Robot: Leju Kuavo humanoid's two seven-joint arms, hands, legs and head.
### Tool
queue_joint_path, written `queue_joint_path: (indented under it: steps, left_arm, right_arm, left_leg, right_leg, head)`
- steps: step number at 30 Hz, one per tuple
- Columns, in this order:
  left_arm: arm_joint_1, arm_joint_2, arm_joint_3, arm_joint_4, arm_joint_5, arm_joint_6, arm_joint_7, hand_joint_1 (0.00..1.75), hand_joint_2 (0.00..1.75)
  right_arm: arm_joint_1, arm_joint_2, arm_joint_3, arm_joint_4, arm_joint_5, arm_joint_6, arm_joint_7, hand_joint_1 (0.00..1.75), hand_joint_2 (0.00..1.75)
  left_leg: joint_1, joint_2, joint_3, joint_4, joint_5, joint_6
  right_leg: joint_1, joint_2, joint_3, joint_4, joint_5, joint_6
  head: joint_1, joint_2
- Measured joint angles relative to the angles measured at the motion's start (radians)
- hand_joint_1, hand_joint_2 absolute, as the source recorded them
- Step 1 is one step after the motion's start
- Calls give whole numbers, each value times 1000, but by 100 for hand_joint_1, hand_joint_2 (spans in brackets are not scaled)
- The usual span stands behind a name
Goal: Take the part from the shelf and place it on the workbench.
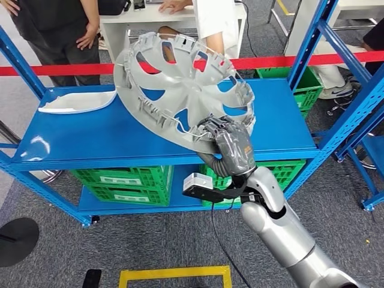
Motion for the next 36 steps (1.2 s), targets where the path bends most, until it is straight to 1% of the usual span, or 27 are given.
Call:
queue_joint_path:
  steps: [1,2,3,5,6,7,8,9,11,12,13,14,16,17,19,21,22,23,24,26,28,29,31,32,33,34,36]
  left_arm:
    - [0,-1,0,0,0,0,1,0,175]
    - [-1,-1,0,0,0,0,2,0,175]
    - [-1,-1,0,0,0,0,2,0,175]
    - [-2,-2,0,0,-1,0,3,0,175]
    - [-2,-3,0,0,-1,0,3,0,175]
    - [-2,-3,0,0,-2,0,3,0,175]
    - [-2,-3,0,0,-2,0,4,0,175]
    - [-2,-3,0,0,-2,0,4,0,175]
    - [-3,-4,1,0,-2,0,4,0,175]
    - [-3,-4,1,0,-2,0,4,0,175]
    - [-3,-4,1,0,-2,0,4,0,175]
    - [-3,-5,1,0,-2,-1,4,0,175]
    - [-2,-4,1,0,-3,-1,4,0,175]
    - [-1,-4,1,0,-3,-2,4,0,175]
    - [-1,-2,2,0,-3,-2,4,0,175]
    - [-1,-2,4,0,-3,-2,4,0,175]
    - [-2,-2,4,0,-3,-2,4,0,175]
    - [-2,-2,5,0,-3,-2,4,0,175]
    - [-2,-2,5,0,-3,-2,4,0,175]
    - [-5,-3,5,0,-3,-2,4,0,175]
    - [-8,-4,5,-1,-4,-2,4,0,175]
    - [-10,-5,6,-1,-5,-2,4,0,175]
    - [-8,-5,6,-1,-8,-4,5,0,175]
    - [-8,-4,7,-1,-9,-4,5,0,175]
    - [-7,-4,7,-1,-10,-4,5,0,175]
    - [-7,-4,8,-1,-11,-4,5,0,175]
    - [-8,-5,9,-1,-13,-4,5,0,175]
  right_arm:
    - [-2,0,-1,2,-2,2,-2,175,175]
    - [-4,0,-3,4,-4,5,-4,175,175]
    - [-5,0,-4,6,-6,7,-5,175,175]
    - [-9,0,-5,12,-9,12,-6,175,175]
    - [-10,0,-5,16,-10,13,-6,175,175]
    - [-10,0,-5,19,-10,13,-6,175,175]
    - [-10,0,-5,22,-10,13,-6,175,175]
    - [-11,0,-5,25,-10,14,-6,175,175]
    - [-17,0,-5,28,-11,16,-6,175,175]
    - [-21,0,-5,29,-11,17,-6,175,175]
    - [-26,0,-5,31,-12,20,-7,175,175]
    - [-29,0,-5,32,-12,23,-8,175,175]
    - [-36,0,-5,37,-13,29,-9,175,175]
    - [-38,0,-5,39,-13,32,-9,175,175]
    - [-41,0,-4,42,-14,35,-9,175,175]
    - [-41,0,-4,46,-14,35,-9,175,175]
    - [-41,0,-4,48,-15,35,-9,175,175]
    - [-41,0,-4,50,-15,35,-9,175,175]
    - [-40,0,-4,52,-15,35,-9,175,175]
    - [-41,0,-4,54,-15,35,-9,175,175]
    - [-43,0,-5,55,-16,36,-9,175,175]
    - [-44,0,-5,55,-17,37,-9,175,175]
    - [-45,0,-5,59,-21,42,-11,175,175]
    - [-45,0,-5,61,-22,44,-12,175,175]
    - [-46,0,-5,63,-24,46,-13,175,175]
    - [-46,0,-5,64,-25,48,-14,175,175]
    - [-47,0,-5,67,-27,50,-15,175,175]
  left_leg:
    - [1,1,-6,-2,8,7]
    - [2,2,-14,-3,18,15]
    - [4,3,-23,-5,29,22]
    - [4,4,-47,-4,49,31]
    - [3,3,-60,-4,59,32]
    - [2,3,-73,-3,69,32]
    - [1,3,-85,-2,79,32]
    - [0,3,-98,-1,88,31]
    - [-2,3,-118,2,104,25]
    - [-2,2,-124,4,112,21]
    - [-3,3,-128,4,119,16]
    - [-2,3,-131,4,127,10]
    - [0,2,-137,3,138,-2]
    - [0,1,-145,12,124,-9]
    - [3,1,-174,82,47,-23]
    - [7,1,-211,215,-44,-34]
    - [9,1,-219,267,-62,-38]
    - [10,1,-214,291,-58,-40]
    - [11,1,-190,278,-36,-42]
    - [14,1,-96,167,3,-43]
    - [14,-4,-13,42,-3,-32]
    - [12,-6,4,10,-11,-22]
    - [10,-3,-6,1,3,0]
    - [10,1,-15,1,13,9]
    - [11,7,-25,0,25,18]
    - [12,13,-37,-1,36,25]
    - [9,22,-62,0,58,32]
  right_leg:
    - [-1,0,-5,0,-1,6]
    - [-1,-1,-13,12,-19,10]
    - [-1,-1,-28,46,-54,14]
    - [0,-2,-69,177,-153,20]
    - [0,-2,-85,246,-188,22]
    - [0,-2,-89,292,-201,22]
    - [1,-2,-75,302,-193,21]
    - [1,-2,-40,272,-171,18]
    - [4,-2,69,135,-143,10]
    - [6,-2,114,70,-144,4]
    - [9,-2,140,28,-151,-1]
    - [12,-1,148,10,-156,-6]
    - [12,-2,135,6,-141,-20]
    - [10,-3,127,4,-131,-28]
    - [4,-5,105,-1,-106,-37]
    - [2,-5,75,-1,-82,-39]
    - [1,-5,59,-1,-69,-38]
    - [0,-5,44,0,-57,-36]
    - [-2,-5,30,0,-46,-33]
    - [-4,-5,4,2,-24,-25]
    - [-3,-3,-13,0,-2,-13]
    - [-1,-1,-16,-4,10,-6]
    - [-3,2,-20,-17,33,7]
    - [-4,2,-28,-14,25,12]
    - [-5,2,-39,7,-3,16]
    - [-6,1,-55,52,-48,19]
    - [-5,0,-91,194,-151,24]
  head:
    - [-1,0]
    - [1,0]
    - [2,0]
    - [7,0]
    - [9,0]
    - [10,0]
    - [11,0]
    - [11,0]
    - [12,0]
    - [11,0]
    - [13,0]
    - [14,0]
    - [17,0]
    - [16,0]
    - [13,0]
    - [10,0]
    - [9,0]
    - [9,0]
    - [9,0]
    - [9,0]
    - [8,0]
    - [7,0]
    - [6,0]
    - [7,0]
    - [9,0]
    - [12,0]
    - [17,0]
